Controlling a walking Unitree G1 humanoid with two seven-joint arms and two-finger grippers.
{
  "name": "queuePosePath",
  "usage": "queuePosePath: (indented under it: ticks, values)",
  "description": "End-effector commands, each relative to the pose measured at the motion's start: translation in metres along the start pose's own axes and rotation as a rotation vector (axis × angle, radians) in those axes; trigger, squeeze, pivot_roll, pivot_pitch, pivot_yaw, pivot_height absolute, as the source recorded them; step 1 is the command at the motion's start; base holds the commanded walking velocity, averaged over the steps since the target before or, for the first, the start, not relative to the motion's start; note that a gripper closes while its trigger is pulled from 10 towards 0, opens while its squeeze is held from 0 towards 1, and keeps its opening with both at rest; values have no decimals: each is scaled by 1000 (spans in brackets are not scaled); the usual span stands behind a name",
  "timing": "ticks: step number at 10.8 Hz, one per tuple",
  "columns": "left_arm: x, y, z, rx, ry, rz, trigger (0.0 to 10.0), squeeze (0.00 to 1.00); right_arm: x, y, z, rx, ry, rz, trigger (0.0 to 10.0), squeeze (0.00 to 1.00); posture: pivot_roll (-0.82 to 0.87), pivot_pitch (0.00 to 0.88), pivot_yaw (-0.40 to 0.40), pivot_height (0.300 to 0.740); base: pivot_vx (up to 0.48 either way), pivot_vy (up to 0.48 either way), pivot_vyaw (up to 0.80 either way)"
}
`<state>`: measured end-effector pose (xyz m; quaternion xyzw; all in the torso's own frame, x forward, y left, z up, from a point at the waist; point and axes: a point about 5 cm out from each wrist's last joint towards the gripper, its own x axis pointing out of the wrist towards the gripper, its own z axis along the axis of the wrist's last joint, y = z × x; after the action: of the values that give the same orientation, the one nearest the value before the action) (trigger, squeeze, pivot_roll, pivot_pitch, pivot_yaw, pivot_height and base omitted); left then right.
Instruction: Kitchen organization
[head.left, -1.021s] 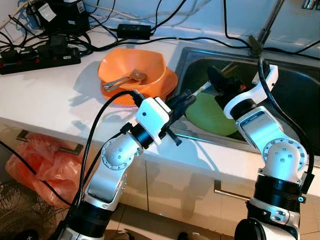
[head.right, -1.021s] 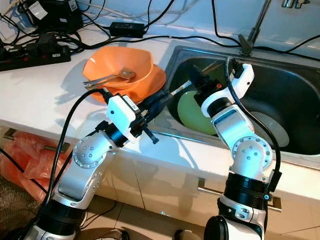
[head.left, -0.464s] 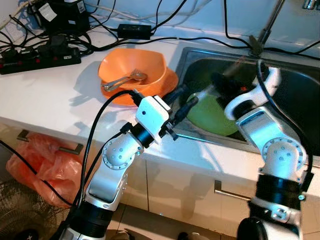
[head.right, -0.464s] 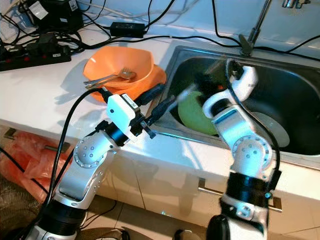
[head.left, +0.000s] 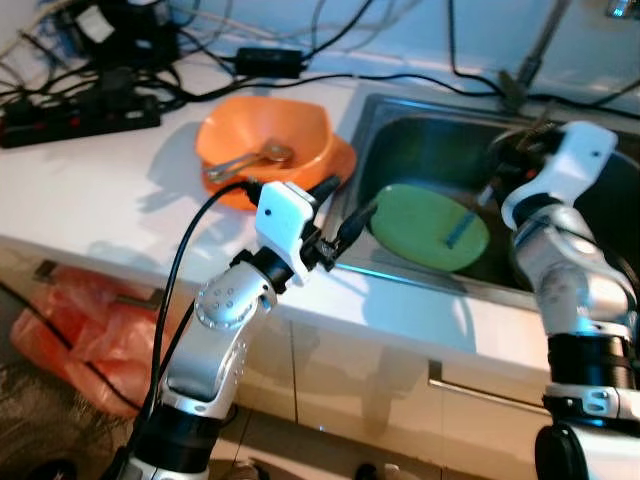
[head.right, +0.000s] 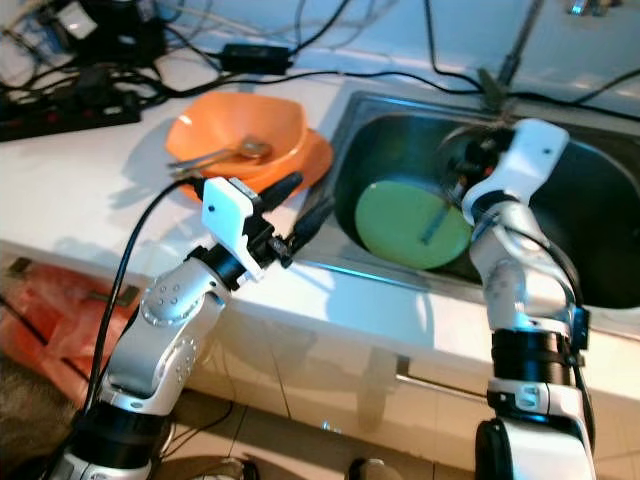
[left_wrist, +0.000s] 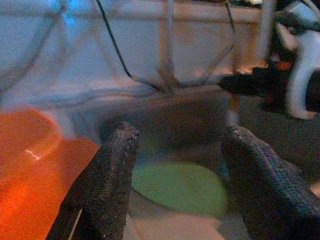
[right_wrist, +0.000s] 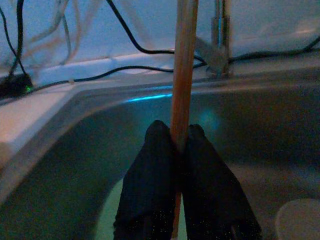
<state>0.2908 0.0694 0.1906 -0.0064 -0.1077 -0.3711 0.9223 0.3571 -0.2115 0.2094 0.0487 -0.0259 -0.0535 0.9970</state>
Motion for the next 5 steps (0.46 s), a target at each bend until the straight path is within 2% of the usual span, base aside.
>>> queuePosePath:
  ticks: [1,2,3,4,5]
  values:
    - [0,-10,-10,-71,82,-77,10000,1000,3,3,1,-150,-37,26,0,0,34,114,-4,740,0,0,0]
    - [-2,-15,-14,-101,109,-114,10000,1000,5,5,-7,-297,-48,68,0,0,36,114,0,740,0,0,0]
    - [-2,-17,-15,-99,120,-135,10000,1000,7,4,-13,-342,-34,81,0,0,36,114,0,740,0,0,0]
    - [-3,-23,-16,-105,146,-173,10000,1000,8,-2,-32,-607,4,111,0,0,36,114,0,740,0,0,0]
    - [-4,-21,-14,-100,150,-168,10000,1000,9,-7,-37,-707,14,111,0,0,42,117,2,740,0,0,0]
